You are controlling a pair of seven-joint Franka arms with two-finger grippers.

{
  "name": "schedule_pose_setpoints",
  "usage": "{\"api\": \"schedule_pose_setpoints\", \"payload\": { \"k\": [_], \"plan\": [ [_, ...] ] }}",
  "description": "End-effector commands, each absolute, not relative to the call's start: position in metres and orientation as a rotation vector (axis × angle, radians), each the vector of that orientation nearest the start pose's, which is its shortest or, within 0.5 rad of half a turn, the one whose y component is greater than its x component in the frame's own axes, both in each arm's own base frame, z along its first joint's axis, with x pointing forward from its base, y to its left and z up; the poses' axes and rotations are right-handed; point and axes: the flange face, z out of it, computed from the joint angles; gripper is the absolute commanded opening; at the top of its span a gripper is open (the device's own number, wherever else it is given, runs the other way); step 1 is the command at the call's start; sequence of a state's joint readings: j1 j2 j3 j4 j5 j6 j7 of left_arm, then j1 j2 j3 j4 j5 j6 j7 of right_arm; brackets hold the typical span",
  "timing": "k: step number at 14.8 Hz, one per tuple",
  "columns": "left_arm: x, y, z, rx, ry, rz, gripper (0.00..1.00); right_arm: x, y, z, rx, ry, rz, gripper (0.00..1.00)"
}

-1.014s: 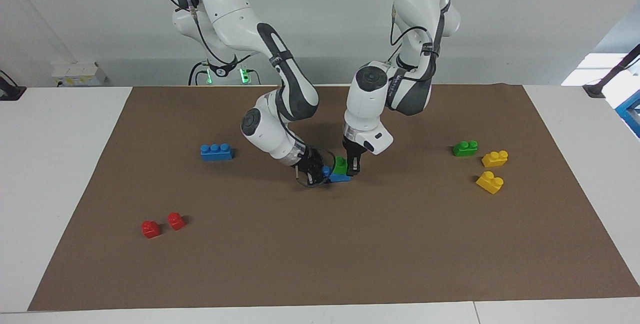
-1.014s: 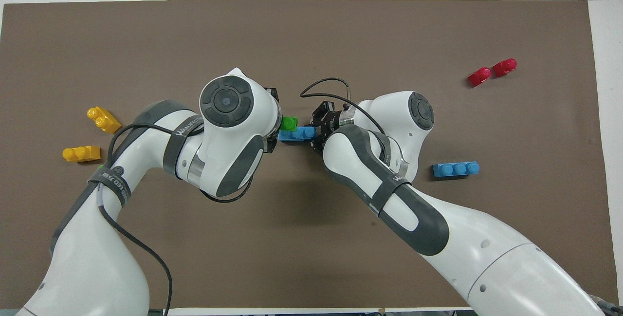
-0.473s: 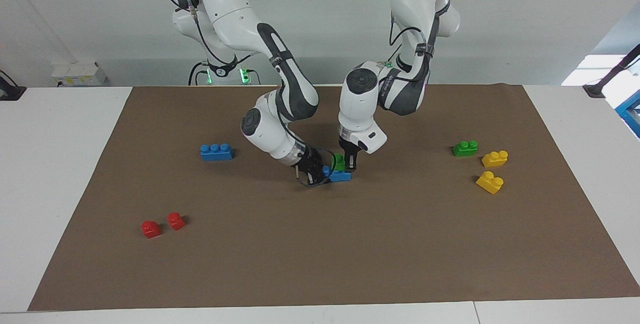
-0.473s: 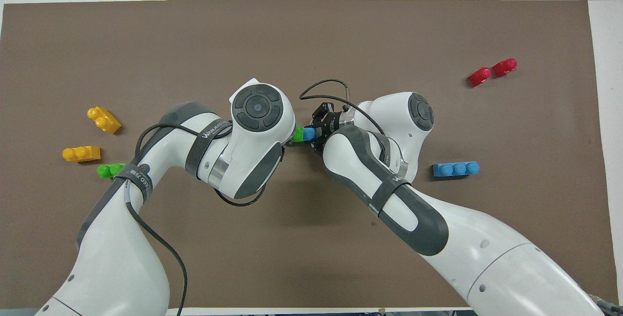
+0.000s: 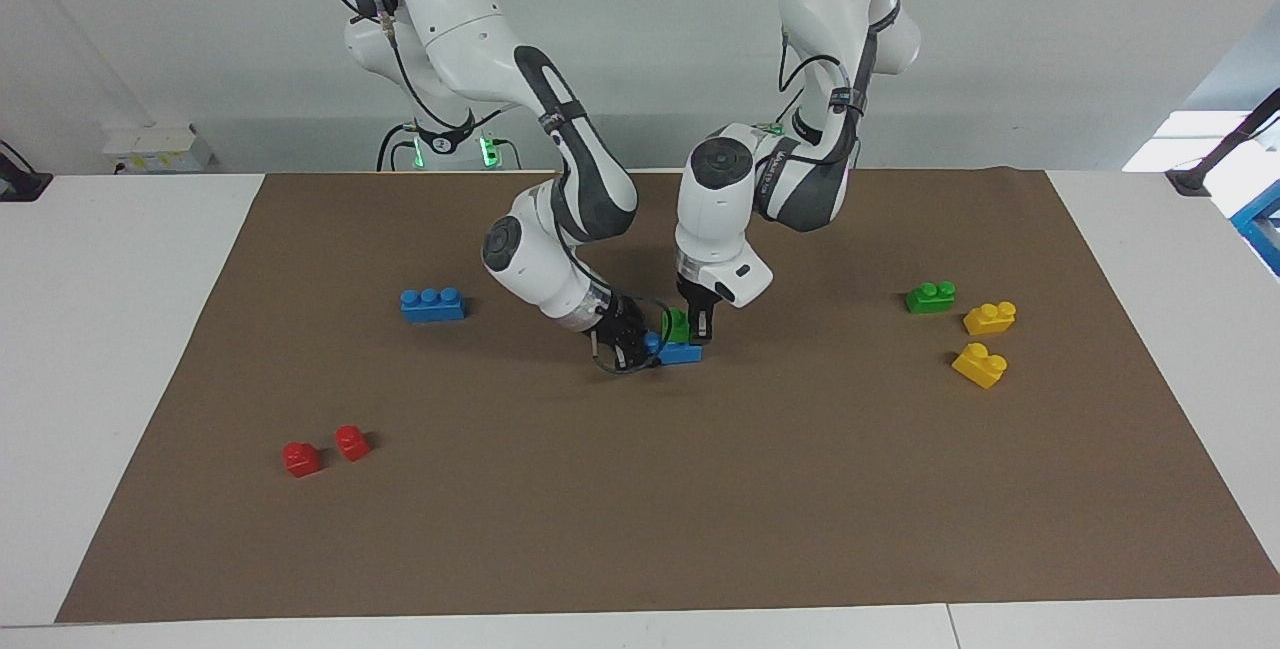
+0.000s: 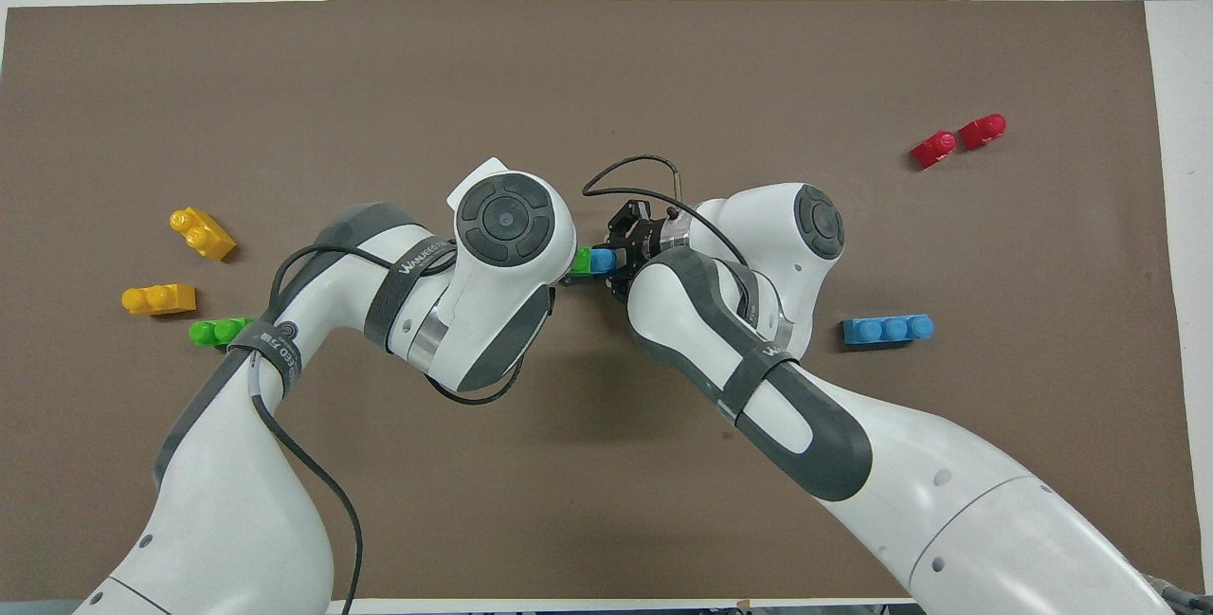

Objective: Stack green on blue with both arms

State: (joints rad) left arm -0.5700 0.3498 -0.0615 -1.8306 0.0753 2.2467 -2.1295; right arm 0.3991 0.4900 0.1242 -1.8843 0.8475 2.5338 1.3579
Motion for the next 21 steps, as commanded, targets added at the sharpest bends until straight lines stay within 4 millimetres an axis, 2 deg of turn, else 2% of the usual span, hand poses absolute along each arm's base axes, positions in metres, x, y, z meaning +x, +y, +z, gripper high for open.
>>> {"api": "schedule_pose_setpoints", "payload": {
  "k": [1,7,8,9,11,13,14,15,16,17,19,21],
  "plan": [
    [0.527,-0.369,0.329,-2.397,-2.150,-0.159,0.00,0.560,0.296,0.244,-1.924,1.820,0.506,0.00],
    [0.525,-0.366,0.321,-2.396,-2.159,-0.193,0.00,0.561,0.291,0.242,-1.934,1.812,0.498,0.00],
    [0.525,-0.365,0.322,-2.398,-2.147,-0.199,0.62,0.560,0.290,0.241,-1.936,1.812,0.499,0.00],
    [0.525,-0.365,0.324,-2.397,-2.133,-0.206,1.00,0.560,0.291,0.241,-1.939,1.809,0.497,0.00],
    [0.526,-0.360,0.333,-2.396,-2.118,-0.209,1.00,0.560,0.291,0.241,-1.938,1.811,0.498,0.00],
    [0.528,-0.348,0.354,-2.400,-2.102,-0.219,1.00,0.561,0.290,0.241,-1.937,1.811,0.494,0.00],
    [0.529,-0.340,0.366,-2.402,-2.088,-0.223,1.00,0.561,0.291,0.242,-1.936,1.810,0.493,0.45],
    [0.531,-0.331,0.378,-2.407,-2.075,-0.227,1.00,0.562,0.289,0.242,-1.932,1.813,0.489,0.80],
    [0.535,-0.318,0.391,-2.407,-2.074,-0.235,1.00,0.564,0.286,0.243,-1.926,1.817,0.488,0.98],
    [0.538,-0.308,0.402,-2.412,-2.062,-0.239,1.00,0.567,0.283,0.244,-1.919,1.820,0.484,1.00],
    [0.540,-0.290,0.420,-2.457,-1.996,-0.250,1.00,0.585,0.245,0.247,-1.872,1.856,0.500,1.00],
    [0.551,-0.258,0.439,-2.482,-1.959,-0.251,1.00,0.601,0.217,0.262,-1.865,1.830,0.551,1.00]
  ]
}}
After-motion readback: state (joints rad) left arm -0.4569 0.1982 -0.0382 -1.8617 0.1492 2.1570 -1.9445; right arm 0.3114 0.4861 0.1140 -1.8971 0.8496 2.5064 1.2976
